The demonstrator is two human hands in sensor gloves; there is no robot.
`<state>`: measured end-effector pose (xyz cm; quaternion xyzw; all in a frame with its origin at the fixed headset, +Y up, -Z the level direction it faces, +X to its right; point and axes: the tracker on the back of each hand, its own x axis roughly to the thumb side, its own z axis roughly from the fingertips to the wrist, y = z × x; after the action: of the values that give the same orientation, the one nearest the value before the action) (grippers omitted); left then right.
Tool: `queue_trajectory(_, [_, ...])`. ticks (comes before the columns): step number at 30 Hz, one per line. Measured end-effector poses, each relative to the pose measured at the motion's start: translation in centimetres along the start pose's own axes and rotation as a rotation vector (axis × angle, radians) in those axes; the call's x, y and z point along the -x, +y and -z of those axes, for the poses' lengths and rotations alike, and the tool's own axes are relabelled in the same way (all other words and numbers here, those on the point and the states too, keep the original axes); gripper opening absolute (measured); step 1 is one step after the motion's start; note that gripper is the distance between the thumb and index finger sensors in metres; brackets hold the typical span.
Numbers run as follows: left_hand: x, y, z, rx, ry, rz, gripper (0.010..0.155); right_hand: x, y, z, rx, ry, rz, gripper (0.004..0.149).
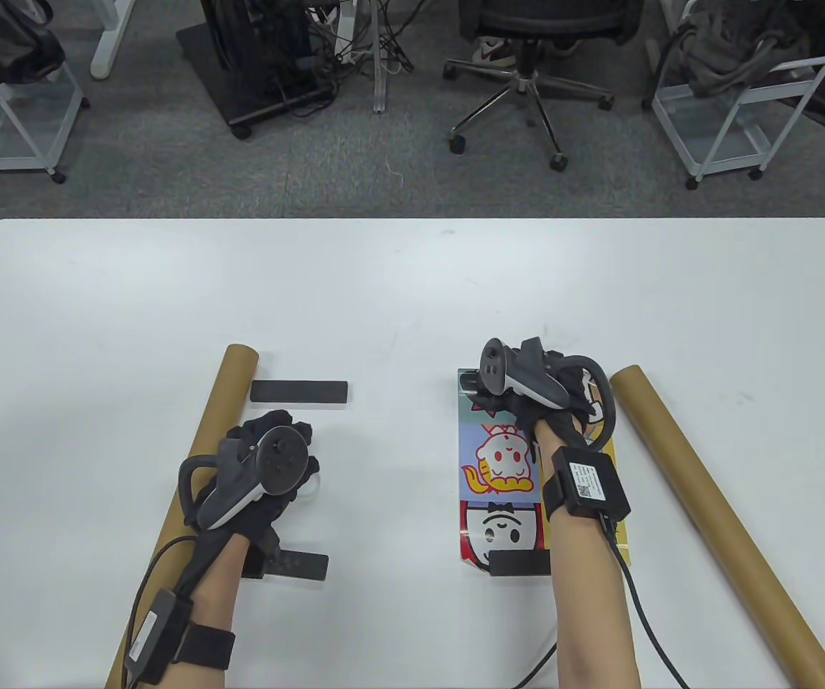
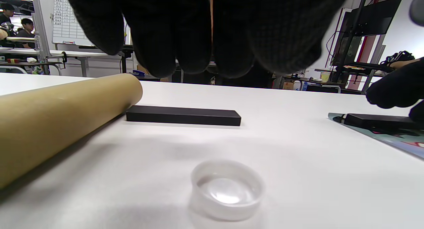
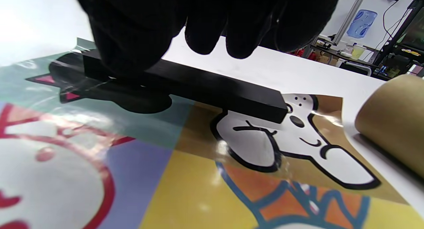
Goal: Roll up posters and store in mailing tubes
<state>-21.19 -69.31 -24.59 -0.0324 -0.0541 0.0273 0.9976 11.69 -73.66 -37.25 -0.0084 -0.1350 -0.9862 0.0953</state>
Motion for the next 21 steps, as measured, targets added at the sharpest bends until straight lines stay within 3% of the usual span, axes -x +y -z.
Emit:
queue_trajectory(5, [0.3,0.4,-0.3,-0.052,-0.006,-0.006,0.055,0.0,1.1,1.4,-0.059,-0.002,-0.004,0.067])
queue_trajectory(15, [0.8,0.3,-0.4,-0.058,0.01,-0.005,0.054,0.4,2.1,1.9,0.105,0.004,-0.003,0.058])
queue_trajectory(21, [1.1,0.3,-0.4,-0.058,0.021,-0.002,0.054,0.2,2.1,1.9,0.118,-0.026,-0.028,0.057])
